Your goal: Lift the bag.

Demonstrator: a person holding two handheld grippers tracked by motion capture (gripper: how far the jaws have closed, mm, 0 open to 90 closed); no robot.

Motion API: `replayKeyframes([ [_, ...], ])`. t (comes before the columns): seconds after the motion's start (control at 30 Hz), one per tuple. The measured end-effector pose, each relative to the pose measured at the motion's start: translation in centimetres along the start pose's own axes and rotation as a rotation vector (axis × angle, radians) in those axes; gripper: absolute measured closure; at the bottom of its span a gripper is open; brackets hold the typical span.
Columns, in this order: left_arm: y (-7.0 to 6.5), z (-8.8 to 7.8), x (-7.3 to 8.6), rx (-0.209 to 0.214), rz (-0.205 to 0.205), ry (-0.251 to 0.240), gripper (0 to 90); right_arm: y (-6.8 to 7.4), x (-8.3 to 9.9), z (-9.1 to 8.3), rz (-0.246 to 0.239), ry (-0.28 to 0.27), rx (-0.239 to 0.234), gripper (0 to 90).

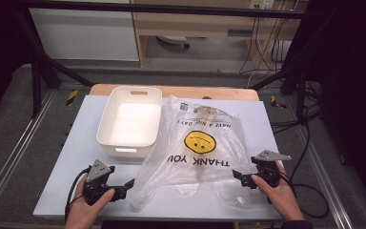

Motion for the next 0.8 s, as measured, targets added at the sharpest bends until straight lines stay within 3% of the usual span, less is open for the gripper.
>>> replayKeyframes([
  [0.23, 1.0, -0.7, -0.5, -0.027, -0.017, -0.048, 9.5, -0.1, -0.7, -0.2, 0.007, -0.048, 0.013, 3.7],
  [0.37, 1.8, -1.3, -0.7, -0.044, -0.033, -0.079, 9.5, -0.2, -1.1, -0.5, 0.041, -0.073, 0.023, 4.2],
  [0.8, 4.2, -2.9, -1.2, -0.087, -0.075, -0.139, 9.3, -0.7, -2.1, -1.0, 0.056, -0.16, 0.072, 2.9],
])
Point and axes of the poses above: each handheld gripper's, and its own axes: z roughly forward along the jaws, x roughly out of its underside, y roughly to its left, the point moved 6 cm from there along z, roughly forward along the jaws, and after that the axes turned 2 degrees about x, right-handed, at the moved point
